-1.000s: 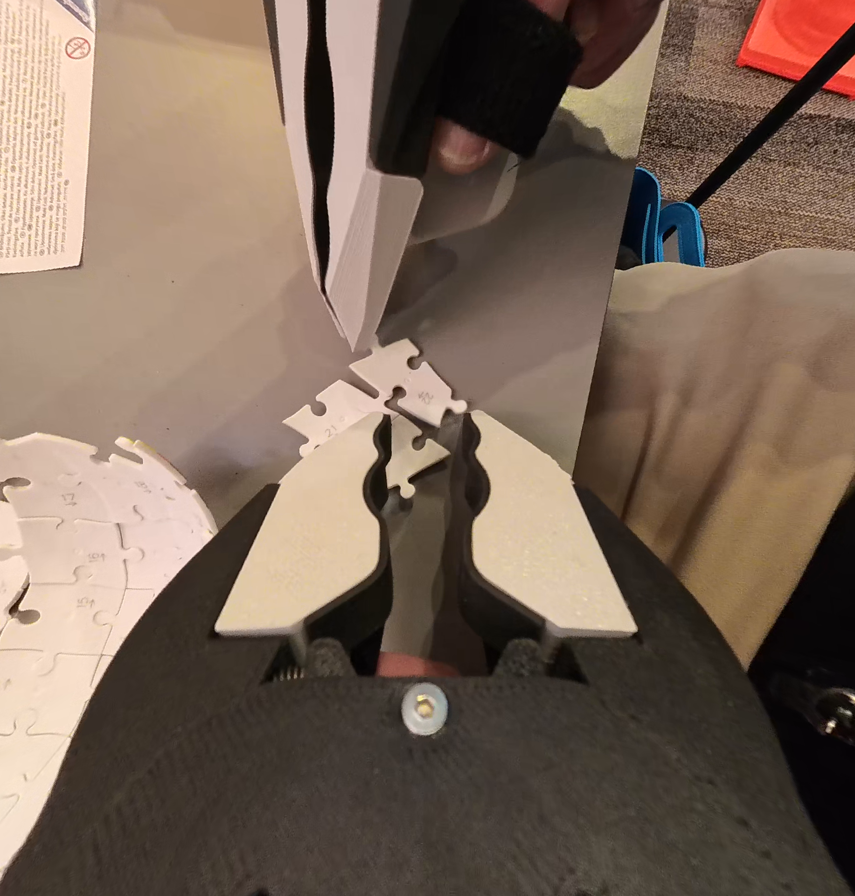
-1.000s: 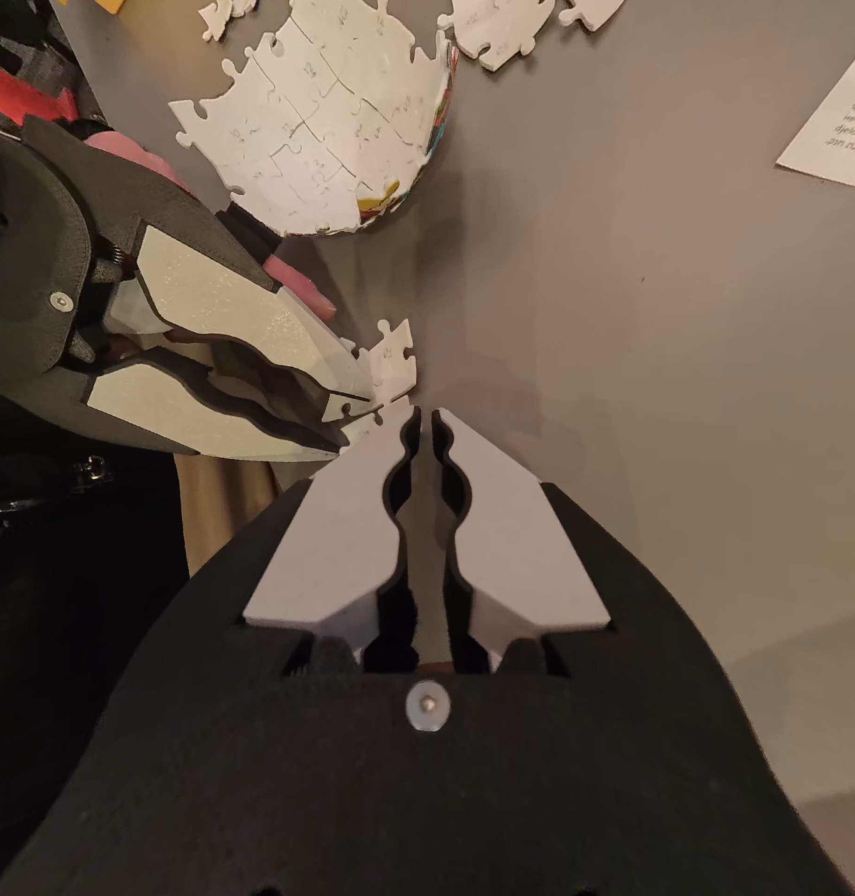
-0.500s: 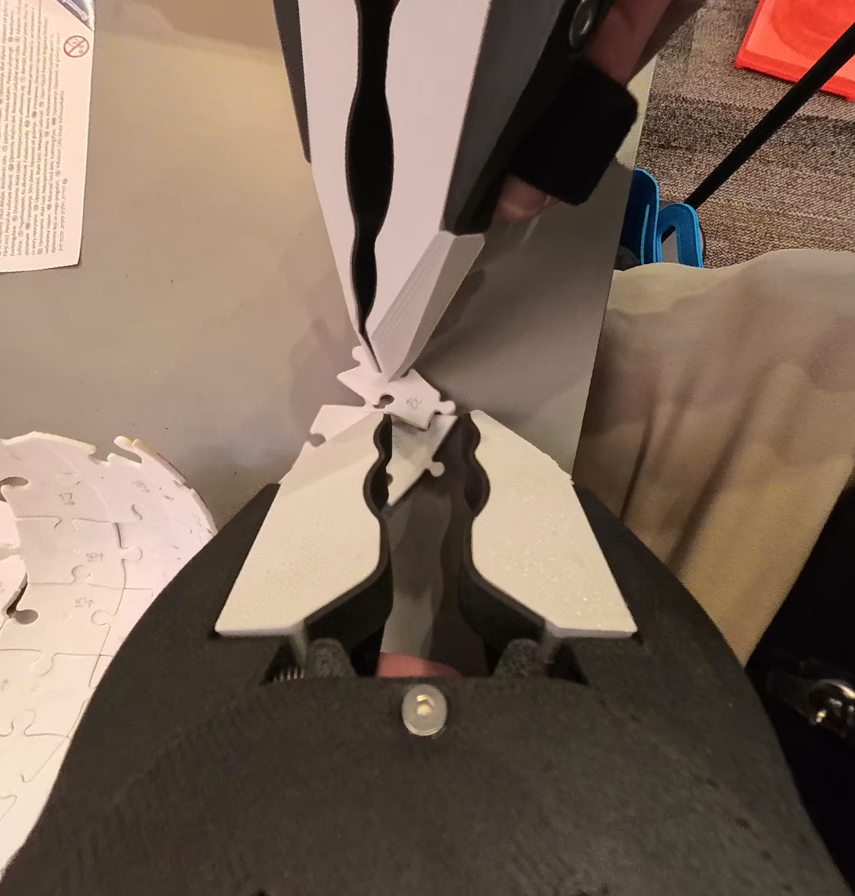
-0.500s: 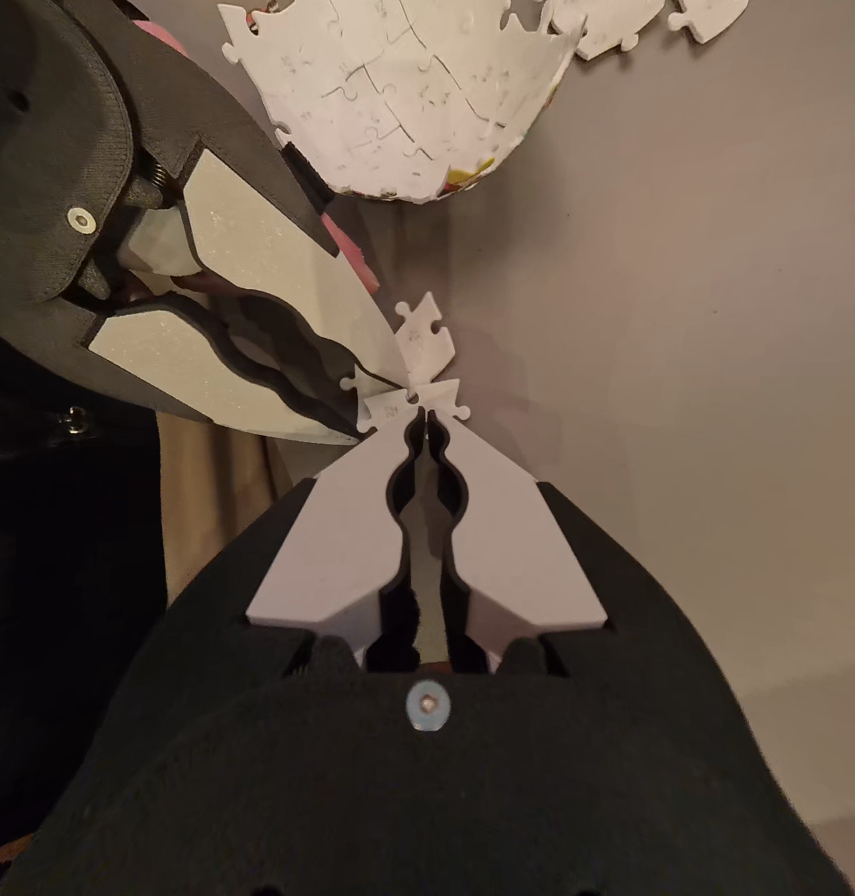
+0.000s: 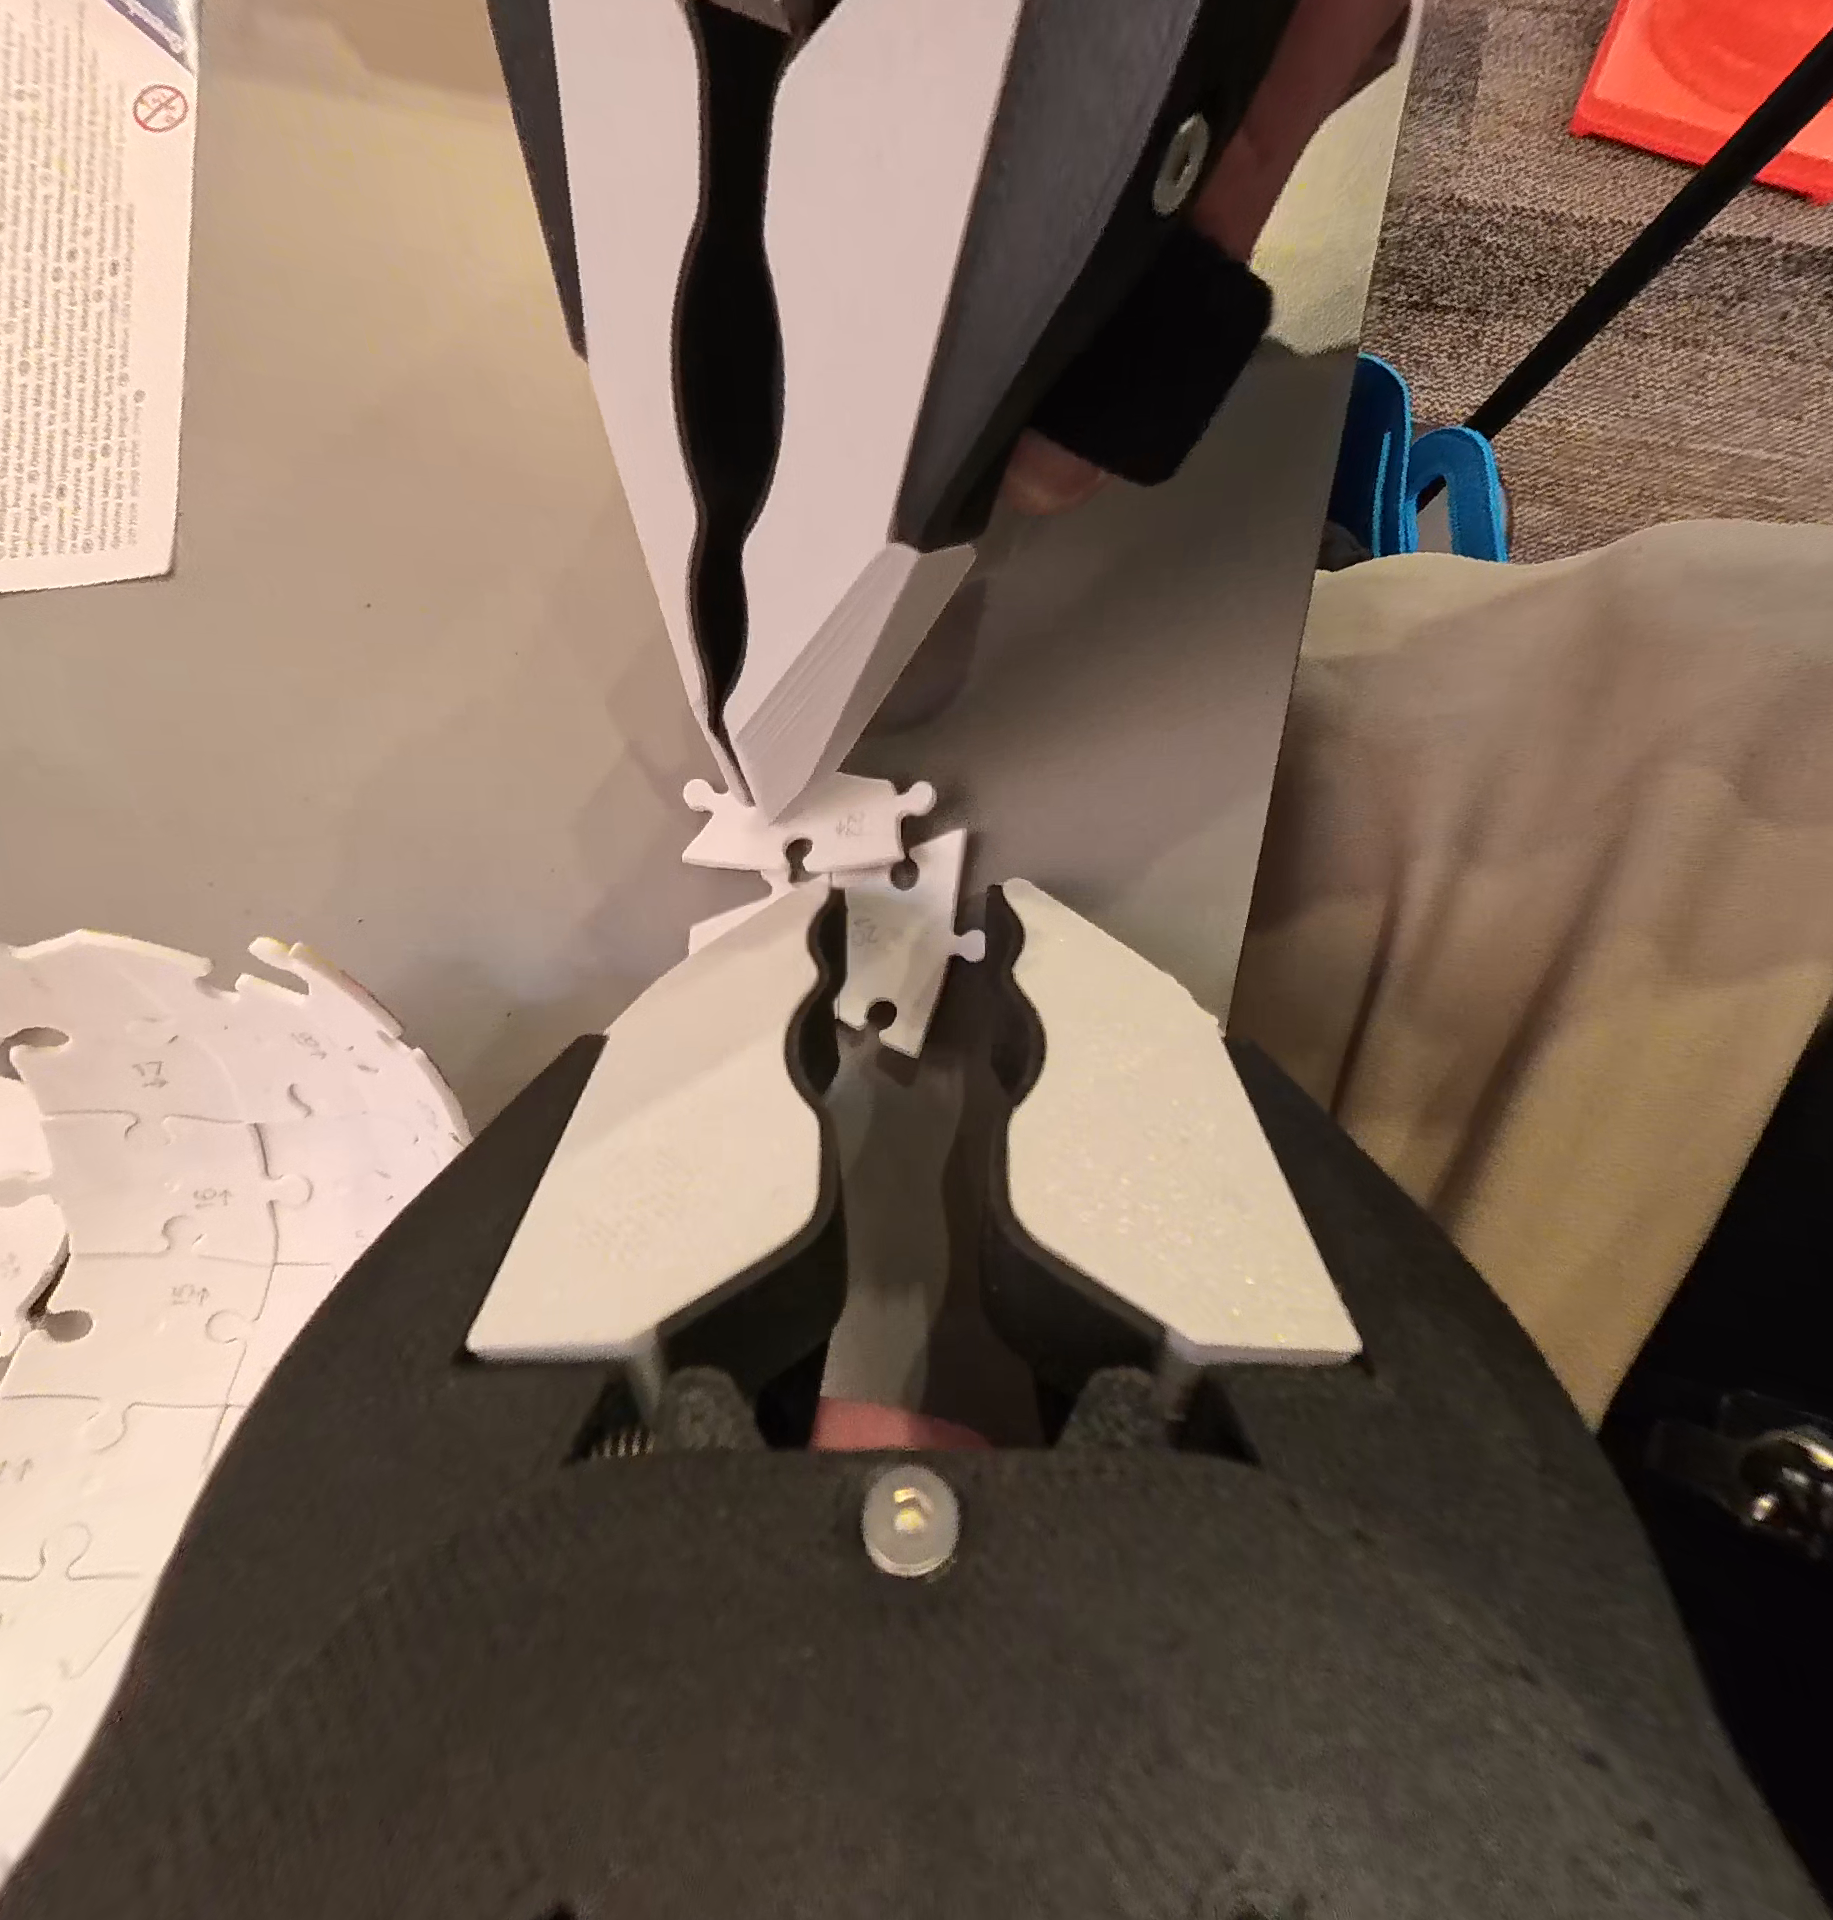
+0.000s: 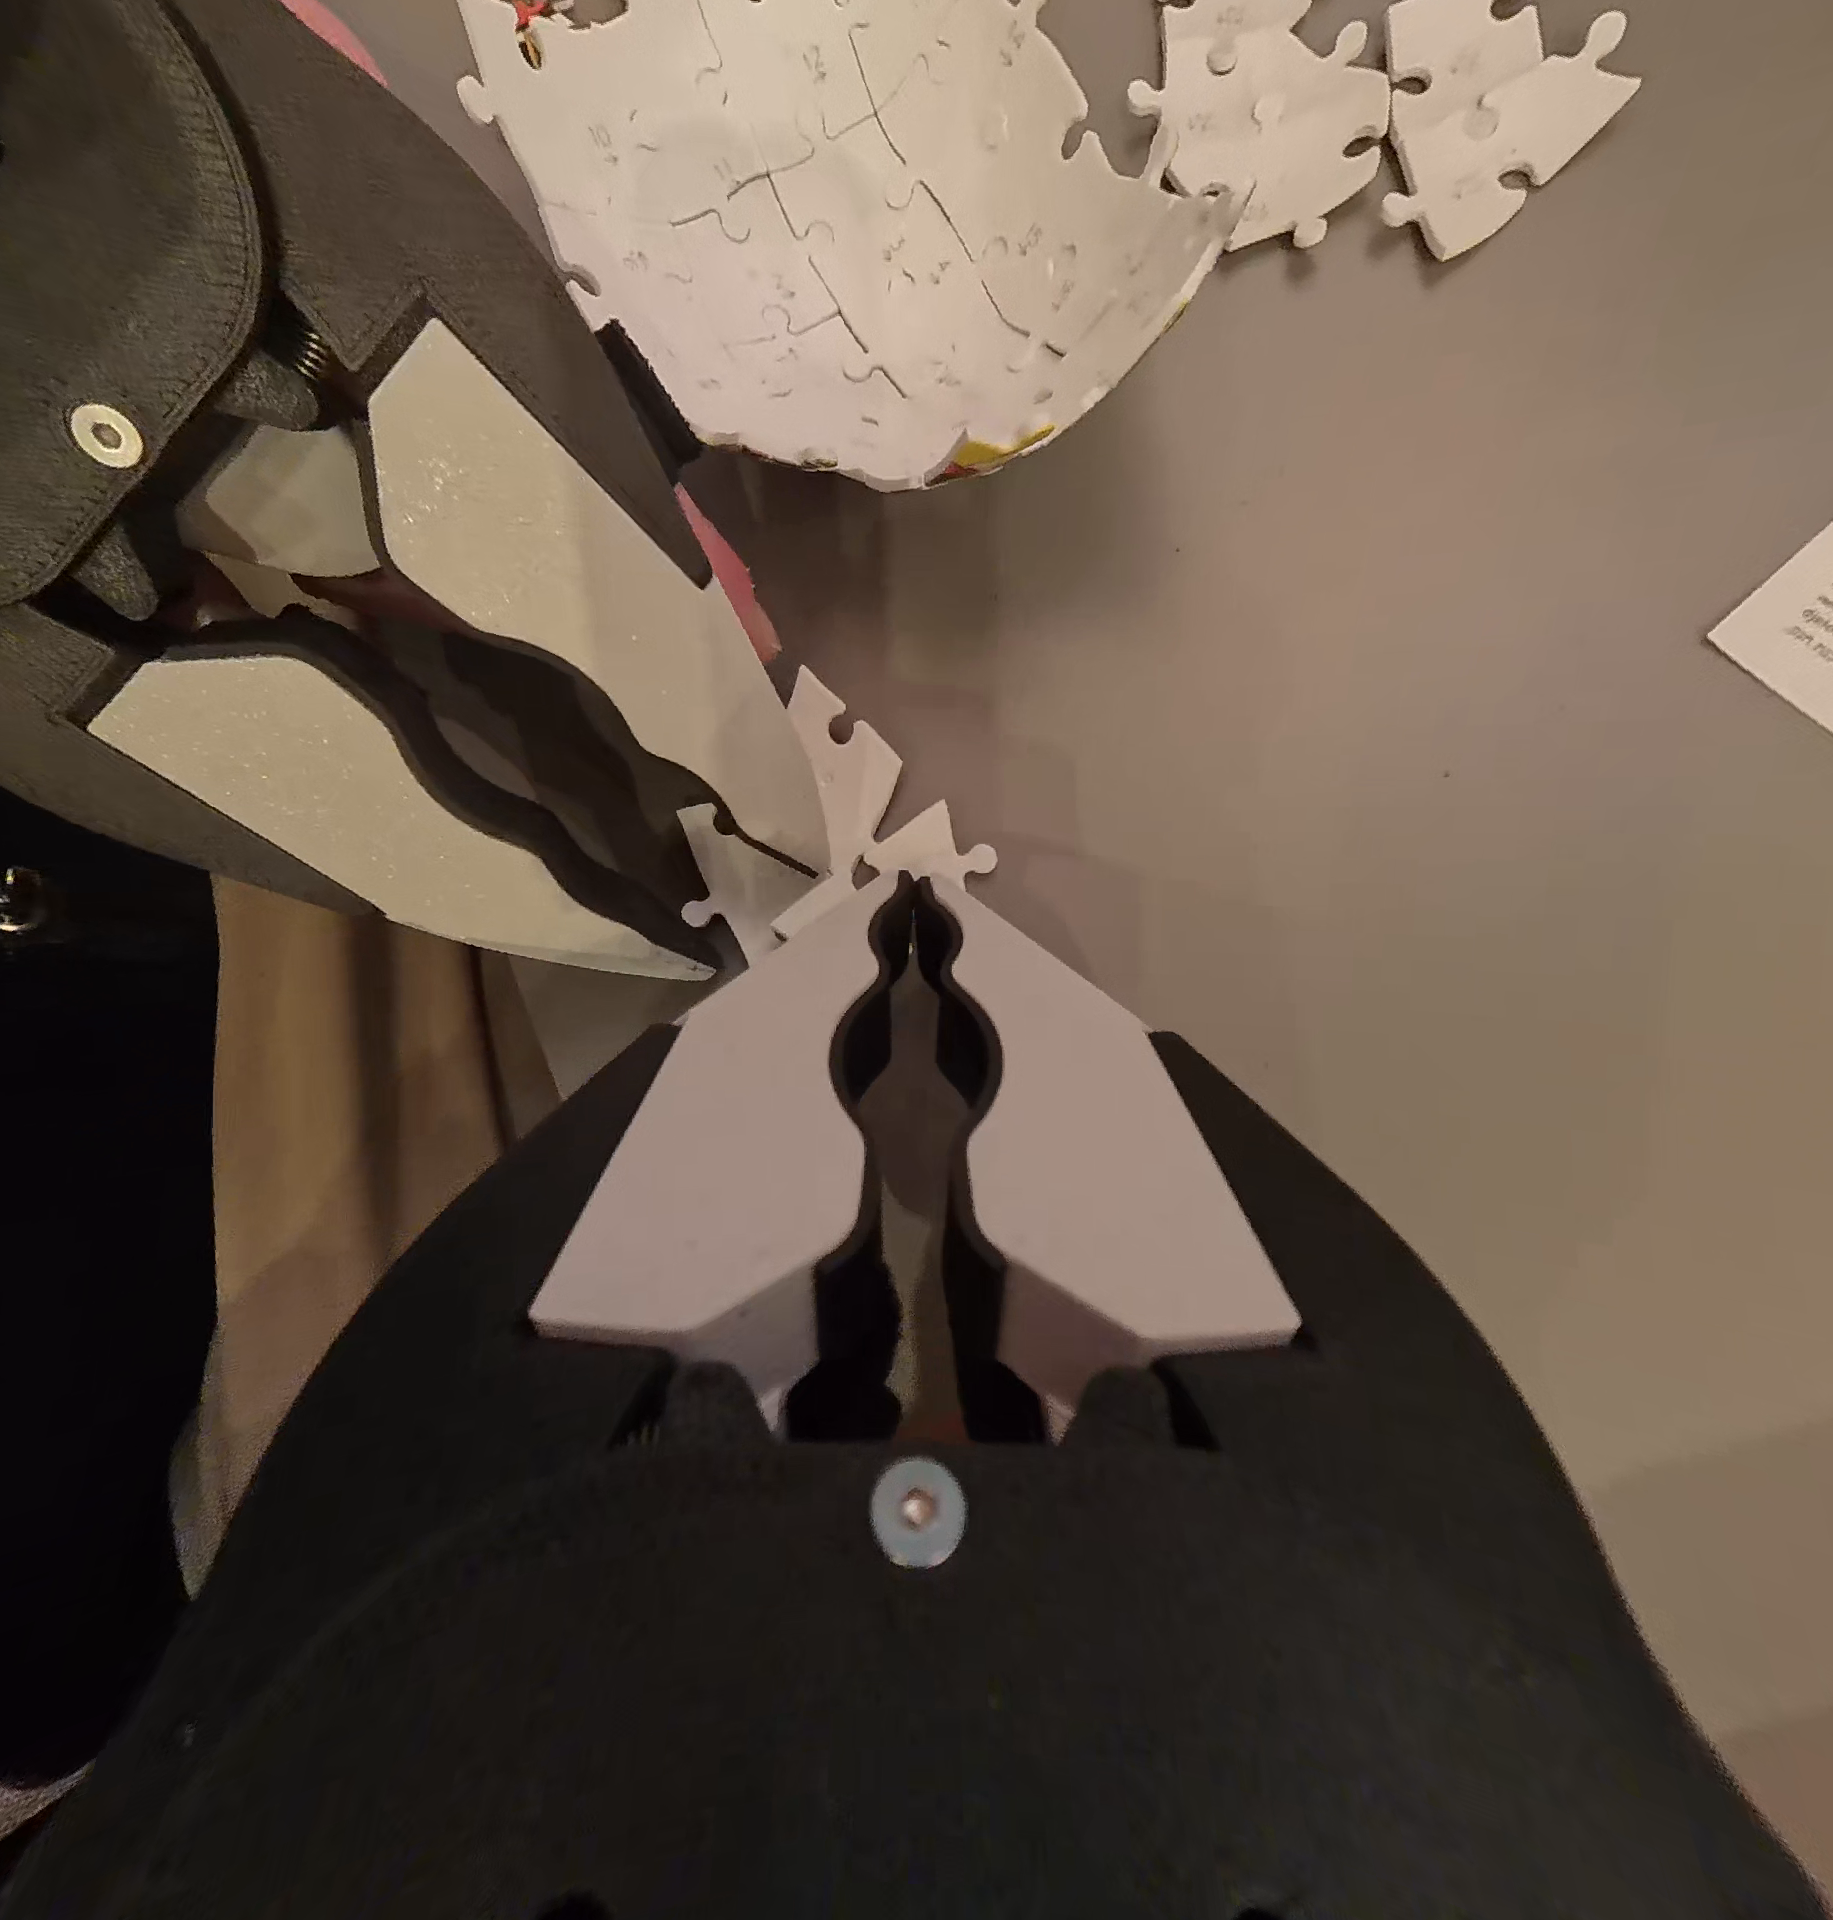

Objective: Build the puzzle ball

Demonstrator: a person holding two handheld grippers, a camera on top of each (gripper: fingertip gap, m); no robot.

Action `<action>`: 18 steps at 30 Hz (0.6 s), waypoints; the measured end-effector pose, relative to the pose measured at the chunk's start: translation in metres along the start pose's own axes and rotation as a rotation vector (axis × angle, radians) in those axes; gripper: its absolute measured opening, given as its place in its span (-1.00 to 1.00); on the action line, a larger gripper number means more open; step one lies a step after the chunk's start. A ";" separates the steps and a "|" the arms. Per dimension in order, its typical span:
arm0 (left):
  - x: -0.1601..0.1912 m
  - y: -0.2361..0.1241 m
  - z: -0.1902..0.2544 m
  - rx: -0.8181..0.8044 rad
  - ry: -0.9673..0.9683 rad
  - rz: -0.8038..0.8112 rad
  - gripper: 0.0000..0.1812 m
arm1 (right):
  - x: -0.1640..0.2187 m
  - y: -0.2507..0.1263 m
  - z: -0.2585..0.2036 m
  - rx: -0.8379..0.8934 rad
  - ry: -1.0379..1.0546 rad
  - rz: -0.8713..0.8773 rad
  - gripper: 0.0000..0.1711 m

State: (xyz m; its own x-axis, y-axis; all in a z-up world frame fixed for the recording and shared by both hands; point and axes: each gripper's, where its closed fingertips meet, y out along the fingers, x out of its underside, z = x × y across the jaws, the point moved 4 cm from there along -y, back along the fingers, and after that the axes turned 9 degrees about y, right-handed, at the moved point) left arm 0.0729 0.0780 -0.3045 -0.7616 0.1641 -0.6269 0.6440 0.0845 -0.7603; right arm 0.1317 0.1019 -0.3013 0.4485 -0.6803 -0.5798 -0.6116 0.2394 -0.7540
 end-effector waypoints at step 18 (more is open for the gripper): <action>0.005 -0.006 -0.003 -0.022 0.000 -0.048 -0.70 | -0.005 0.006 -0.003 -0.003 -0.094 0.024 -1.00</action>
State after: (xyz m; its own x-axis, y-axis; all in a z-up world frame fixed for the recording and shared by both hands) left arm 0.0651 0.0811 -0.3031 -0.7918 0.1597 -0.5895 0.6079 0.1134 -0.7858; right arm 0.1237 0.1045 -0.3017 0.4928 -0.6067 -0.6238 -0.6248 0.2522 -0.7389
